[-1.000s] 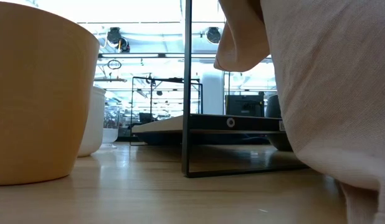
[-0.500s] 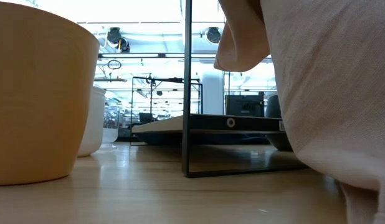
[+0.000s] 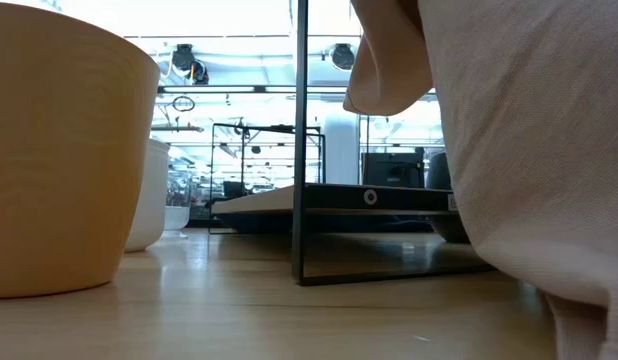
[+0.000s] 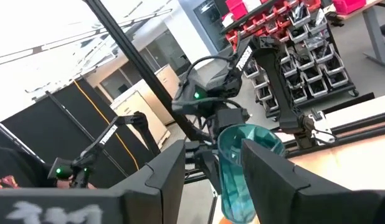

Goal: Stack small to large cups/mugs on shelf
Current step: Put the blue cup on the shelf

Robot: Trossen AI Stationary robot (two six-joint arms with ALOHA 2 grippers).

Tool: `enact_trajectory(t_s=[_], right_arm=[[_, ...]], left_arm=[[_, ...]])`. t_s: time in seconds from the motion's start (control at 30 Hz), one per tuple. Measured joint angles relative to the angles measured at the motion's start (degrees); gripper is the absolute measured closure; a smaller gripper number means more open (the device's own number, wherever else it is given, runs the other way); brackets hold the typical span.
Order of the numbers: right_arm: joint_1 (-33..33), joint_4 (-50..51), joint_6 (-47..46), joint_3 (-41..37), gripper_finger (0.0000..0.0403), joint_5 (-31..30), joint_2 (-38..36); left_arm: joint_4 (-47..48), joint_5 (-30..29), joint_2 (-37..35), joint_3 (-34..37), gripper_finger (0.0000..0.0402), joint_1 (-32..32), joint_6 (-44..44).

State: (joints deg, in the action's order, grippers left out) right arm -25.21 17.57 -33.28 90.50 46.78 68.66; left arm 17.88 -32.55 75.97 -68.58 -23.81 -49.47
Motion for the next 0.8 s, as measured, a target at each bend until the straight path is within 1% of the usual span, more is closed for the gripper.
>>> enact_trajectory(t_s=[0.13,0.23,0.4,0.47,0.6,0.67,0.8], right_arm=[[0.0,1.68,-0.35,0.0,0.0254,-0.04,0.0],[0.0,2.06,-1.37,0.0,0.0254,-0.09,0.0],[0.0,2.44,-3.21,0.0,0.0254,-0.11,0.0],[-0.08,2.47,-3.56,0.0,0.0254,-0.11,0.0],[-0.66,2.52,-3.57,0.0,0.0254,-0.01,-0.2],[-1.13,2.49,-3.59,0.0,0.0254,0.95,-0.24],[-1.87,2.86,-4.03,0.0,0.0254,2.78,-0.37]], left_arm=[[0.24,-2.74,3.32,-0.01,0.0073,-0.6,1.33],[0.18,-5.57,5.77,0.01,0.0072,-1.1,3.61],[0.49,-5.04,8.46,0.01,0.0087,-1.12,4.22],[0.27,-5.01,9.0,-0.01,0.0087,-1.08,3.9],[0.4,-4.87,11.1,-0.01,0.0072,-1.82,2.47],[0.19,-4.91,12.74,-0.01,0.007,-2.22,1.48],[-0.43,-4.93,16.08,-0.01,0.0083,-3.21,-1.7]])
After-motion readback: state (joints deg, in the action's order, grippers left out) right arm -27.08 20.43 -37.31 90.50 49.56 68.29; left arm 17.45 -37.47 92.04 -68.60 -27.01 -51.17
